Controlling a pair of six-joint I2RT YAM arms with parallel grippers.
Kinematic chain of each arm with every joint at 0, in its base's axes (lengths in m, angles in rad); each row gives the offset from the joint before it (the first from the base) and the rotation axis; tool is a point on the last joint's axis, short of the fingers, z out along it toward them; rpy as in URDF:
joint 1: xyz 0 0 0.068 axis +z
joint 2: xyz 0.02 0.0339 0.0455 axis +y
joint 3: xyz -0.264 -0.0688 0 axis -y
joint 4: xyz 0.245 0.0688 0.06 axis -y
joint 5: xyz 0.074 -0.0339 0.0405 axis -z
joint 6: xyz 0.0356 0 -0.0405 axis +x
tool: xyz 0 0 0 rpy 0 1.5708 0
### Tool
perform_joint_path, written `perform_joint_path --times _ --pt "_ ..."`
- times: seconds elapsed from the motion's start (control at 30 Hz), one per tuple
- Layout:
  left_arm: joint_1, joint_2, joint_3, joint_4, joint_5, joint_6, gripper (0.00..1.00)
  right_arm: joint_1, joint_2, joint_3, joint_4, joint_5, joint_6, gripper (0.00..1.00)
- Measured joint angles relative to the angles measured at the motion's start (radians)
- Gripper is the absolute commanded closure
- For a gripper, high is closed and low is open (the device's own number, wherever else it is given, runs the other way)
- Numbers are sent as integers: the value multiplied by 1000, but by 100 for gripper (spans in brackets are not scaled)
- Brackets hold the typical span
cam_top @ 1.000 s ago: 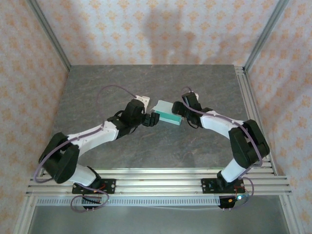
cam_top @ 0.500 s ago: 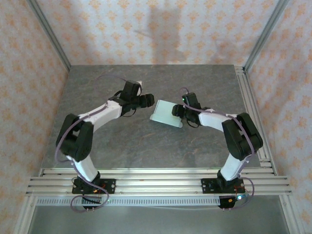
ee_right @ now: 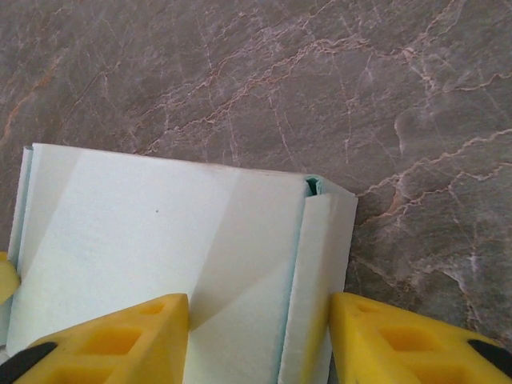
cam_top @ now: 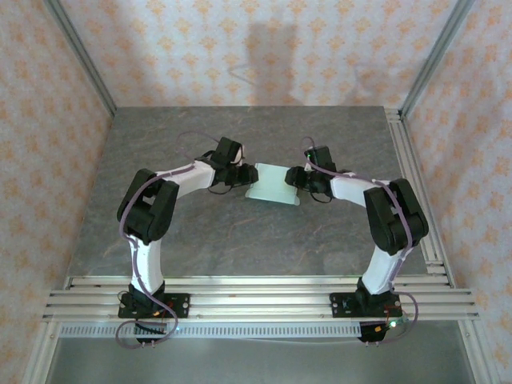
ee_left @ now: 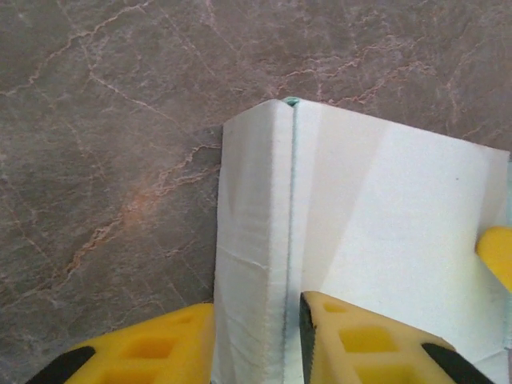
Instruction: Fold the paper box
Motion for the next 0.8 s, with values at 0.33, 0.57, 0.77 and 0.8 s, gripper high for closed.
perform_joint_path --times 0.33,0.57,0.77,0.8 --pt "0 0 0 10 22 -4 87 -8 -6 -11 9 -27 -14 30" --pt "7 5 -1 26 52 -1 89 -65 -76 -87 88 -62 44 24" --pt "37 11 -23 69 132 15 89 -124 -90 -146 175 -127 121 22" --pt "45 12 -31 82 150 14 89 -128 -90 -151 180 -135 127 22"
